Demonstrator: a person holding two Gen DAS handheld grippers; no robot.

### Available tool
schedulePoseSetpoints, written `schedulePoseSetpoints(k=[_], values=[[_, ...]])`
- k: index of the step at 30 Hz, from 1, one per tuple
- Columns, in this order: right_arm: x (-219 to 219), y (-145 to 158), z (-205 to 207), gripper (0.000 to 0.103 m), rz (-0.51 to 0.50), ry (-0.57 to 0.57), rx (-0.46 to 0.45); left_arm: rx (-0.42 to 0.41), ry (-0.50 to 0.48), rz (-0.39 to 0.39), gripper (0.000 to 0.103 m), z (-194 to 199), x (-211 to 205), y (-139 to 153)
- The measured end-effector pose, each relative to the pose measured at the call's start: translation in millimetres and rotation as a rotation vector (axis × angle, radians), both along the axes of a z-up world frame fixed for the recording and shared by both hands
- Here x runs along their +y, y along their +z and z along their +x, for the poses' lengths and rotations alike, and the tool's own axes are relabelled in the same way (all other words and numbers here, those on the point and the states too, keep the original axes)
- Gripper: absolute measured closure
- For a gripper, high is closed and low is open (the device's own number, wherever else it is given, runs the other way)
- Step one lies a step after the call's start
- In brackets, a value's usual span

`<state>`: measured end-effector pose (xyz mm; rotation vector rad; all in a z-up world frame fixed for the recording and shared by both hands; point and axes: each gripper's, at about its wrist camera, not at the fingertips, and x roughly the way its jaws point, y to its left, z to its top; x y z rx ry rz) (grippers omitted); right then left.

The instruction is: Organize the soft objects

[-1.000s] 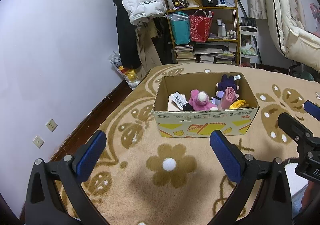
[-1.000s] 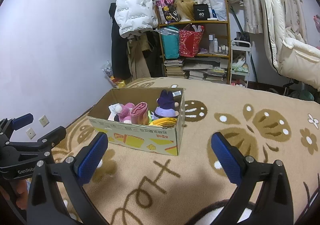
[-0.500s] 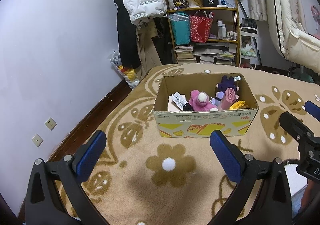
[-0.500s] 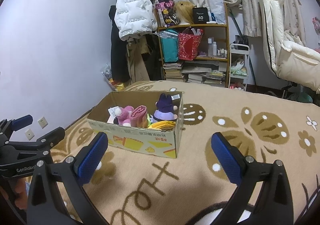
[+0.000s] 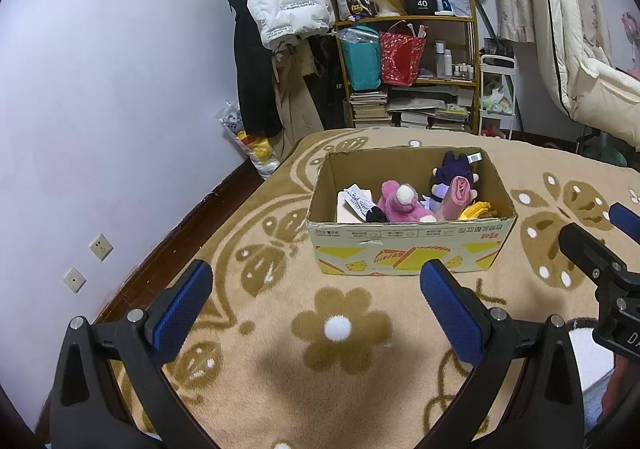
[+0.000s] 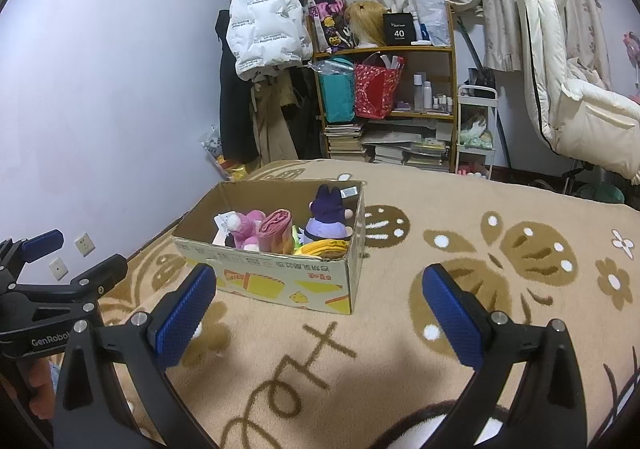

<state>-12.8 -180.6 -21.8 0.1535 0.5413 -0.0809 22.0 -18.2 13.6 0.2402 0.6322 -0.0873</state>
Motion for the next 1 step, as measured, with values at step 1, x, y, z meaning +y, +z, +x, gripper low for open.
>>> schedulePoseSetpoints(k=[1], values=[[-0.2,0.0,-0.6,0.0,0.0,-0.001,0.0,0.0,-0.001,0.003,0.0,0.3,0.8,0.0]])
